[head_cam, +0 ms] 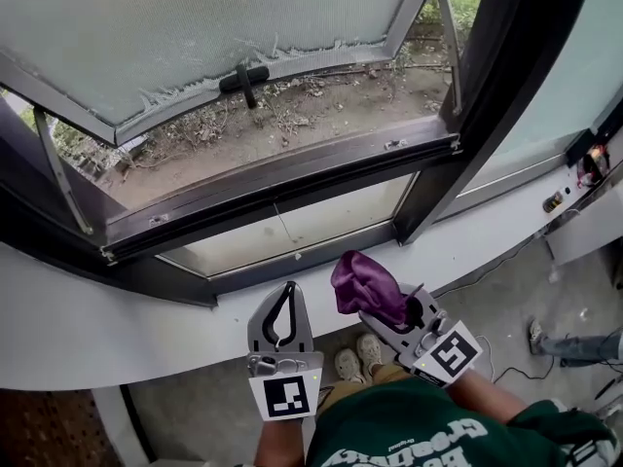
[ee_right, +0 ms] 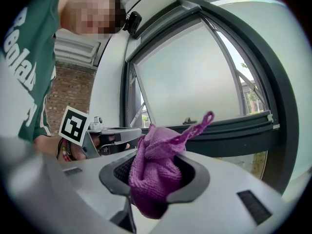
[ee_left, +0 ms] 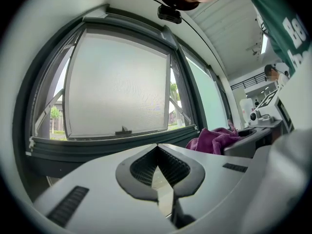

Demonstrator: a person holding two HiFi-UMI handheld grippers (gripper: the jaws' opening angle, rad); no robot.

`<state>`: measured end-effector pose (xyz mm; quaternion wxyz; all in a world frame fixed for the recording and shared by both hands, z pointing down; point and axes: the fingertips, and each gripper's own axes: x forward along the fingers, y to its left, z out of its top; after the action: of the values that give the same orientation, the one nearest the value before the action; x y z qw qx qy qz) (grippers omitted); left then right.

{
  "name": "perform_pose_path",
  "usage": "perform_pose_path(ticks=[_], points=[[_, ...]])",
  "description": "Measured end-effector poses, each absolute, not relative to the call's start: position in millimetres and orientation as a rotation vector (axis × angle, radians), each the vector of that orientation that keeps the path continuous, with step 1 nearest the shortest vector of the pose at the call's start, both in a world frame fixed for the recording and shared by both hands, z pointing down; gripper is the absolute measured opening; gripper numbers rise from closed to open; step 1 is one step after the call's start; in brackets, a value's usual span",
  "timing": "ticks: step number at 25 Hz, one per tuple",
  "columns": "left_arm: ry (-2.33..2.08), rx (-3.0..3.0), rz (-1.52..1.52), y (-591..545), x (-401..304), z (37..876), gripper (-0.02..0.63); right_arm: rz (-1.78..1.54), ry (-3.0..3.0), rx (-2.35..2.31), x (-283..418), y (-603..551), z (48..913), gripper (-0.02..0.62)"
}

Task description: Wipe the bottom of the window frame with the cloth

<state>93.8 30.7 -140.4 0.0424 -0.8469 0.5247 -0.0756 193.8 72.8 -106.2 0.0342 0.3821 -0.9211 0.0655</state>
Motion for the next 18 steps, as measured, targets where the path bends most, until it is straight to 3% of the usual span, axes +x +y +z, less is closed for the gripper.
perform_pose_path(ticks=[18], points=[[1.941,-2.433,-0.375,43,55,-101,0.003,0.338,-2.957,0.753,157,62,-64,0.153]])
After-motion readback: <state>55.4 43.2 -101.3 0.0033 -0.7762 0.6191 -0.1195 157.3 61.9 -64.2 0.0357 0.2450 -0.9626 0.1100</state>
